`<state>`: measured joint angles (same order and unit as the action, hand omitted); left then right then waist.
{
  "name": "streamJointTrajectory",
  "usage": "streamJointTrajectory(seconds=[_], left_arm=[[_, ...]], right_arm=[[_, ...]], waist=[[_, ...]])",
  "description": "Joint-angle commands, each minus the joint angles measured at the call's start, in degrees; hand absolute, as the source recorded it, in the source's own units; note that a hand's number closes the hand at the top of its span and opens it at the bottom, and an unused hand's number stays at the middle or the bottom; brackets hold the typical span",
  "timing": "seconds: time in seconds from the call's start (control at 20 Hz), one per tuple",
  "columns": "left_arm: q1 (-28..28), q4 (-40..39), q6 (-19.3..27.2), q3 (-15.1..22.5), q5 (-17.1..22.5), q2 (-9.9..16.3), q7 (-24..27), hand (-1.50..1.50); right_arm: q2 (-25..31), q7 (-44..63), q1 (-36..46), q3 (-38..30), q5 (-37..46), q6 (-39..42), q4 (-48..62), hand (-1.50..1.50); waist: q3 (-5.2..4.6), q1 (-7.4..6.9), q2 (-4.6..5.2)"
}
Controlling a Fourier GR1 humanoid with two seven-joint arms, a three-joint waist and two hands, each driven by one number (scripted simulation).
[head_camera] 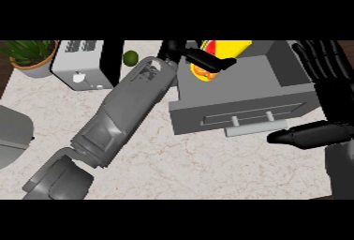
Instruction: Pick up the cup, place it into the drawer and close the drawer
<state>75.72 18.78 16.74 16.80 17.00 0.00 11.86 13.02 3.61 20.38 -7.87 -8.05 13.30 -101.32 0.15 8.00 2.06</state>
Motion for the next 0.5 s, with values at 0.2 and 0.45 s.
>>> streamJointTrajectory(seconds=[0.2, 0.45], left_arm=[[-1.1, -0.2, -0.1, 5.0, 4.0, 0.0, -0.3, -1.50], [-4.3, 2.5, -1.5, 2.3, 10.1, 0.0, 6.2, -1.50]], right_arm=[[-1.0, -0.3, 3.2, 2.6, -0.4, 1.2, 0.1, -1.50], [-3.0, 1.5, 3.9, 7.2, -5.8, 6.7, 0.4, -1.50]], waist=[[-0.03, 3.95, 0.83], [-0.16, 3.76, 1.12]])
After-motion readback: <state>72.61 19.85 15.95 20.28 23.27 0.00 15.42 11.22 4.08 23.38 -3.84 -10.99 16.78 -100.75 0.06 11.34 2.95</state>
